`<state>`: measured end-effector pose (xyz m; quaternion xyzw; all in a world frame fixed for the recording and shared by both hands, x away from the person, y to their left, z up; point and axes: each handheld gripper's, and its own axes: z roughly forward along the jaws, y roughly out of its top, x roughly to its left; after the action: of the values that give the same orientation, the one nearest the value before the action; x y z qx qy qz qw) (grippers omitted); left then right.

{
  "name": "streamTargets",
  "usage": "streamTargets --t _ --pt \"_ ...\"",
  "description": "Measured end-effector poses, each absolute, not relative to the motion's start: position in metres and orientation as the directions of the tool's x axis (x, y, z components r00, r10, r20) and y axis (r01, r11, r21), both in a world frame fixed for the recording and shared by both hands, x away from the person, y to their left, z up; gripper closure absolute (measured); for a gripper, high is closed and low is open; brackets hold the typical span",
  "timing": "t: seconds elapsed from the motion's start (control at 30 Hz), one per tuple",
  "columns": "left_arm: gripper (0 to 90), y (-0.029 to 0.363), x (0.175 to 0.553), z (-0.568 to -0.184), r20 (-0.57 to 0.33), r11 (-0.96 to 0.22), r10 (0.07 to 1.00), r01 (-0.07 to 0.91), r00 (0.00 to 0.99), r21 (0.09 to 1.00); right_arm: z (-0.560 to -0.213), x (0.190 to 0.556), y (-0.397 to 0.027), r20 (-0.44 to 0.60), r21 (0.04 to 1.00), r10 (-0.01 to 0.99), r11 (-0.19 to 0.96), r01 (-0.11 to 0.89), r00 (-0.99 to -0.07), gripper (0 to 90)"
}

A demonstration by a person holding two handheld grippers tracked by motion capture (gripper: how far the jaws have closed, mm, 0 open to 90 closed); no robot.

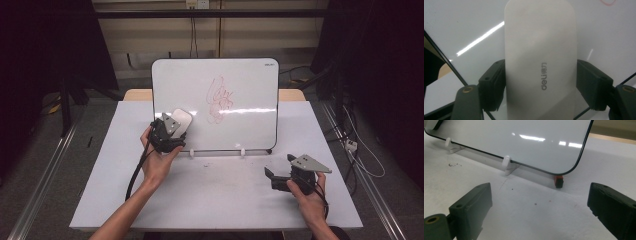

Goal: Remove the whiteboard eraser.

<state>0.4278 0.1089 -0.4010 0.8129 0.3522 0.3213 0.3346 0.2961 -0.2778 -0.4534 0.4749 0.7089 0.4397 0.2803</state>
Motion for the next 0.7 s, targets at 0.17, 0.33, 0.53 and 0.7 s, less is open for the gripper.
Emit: streamTargets --t 0.17,0.33,0.53,0.7 --pt "28.8 0.1064 0.4277 -0.402 0.298 -0.532 0.791 0.36 0.534 0.766 -0.4532 0.2963 -0.2785 0.022 0.891 0.923 0.157 0.427 -0.385 6.0" --pt "29.7 0.1048 0.4269 -0.4019 0.303 -0.537 0.791 0.364 0.532 0.761 -0.4526 0.2954 -0.2779 0.021 0.89 0.921 0.16 0.427 -0.389 5.8" --pt "30.2 0.1055 0.4269 -0.4019 0.304 -0.534 0.792 0.36 0.53 0.765 -0.4527 0.2963 -0.2773 0.021 0.891 0.921 0.16 0.426 -0.39 5.9" --pt "30.3 0.1077 0.428 -0.4009 0.291 -0.532 0.788 0.361 0.543 0.766 -0.4531 0.2984 -0.2765 0.028 0.889 0.922 0.154 0.431 -0.387 5.9"
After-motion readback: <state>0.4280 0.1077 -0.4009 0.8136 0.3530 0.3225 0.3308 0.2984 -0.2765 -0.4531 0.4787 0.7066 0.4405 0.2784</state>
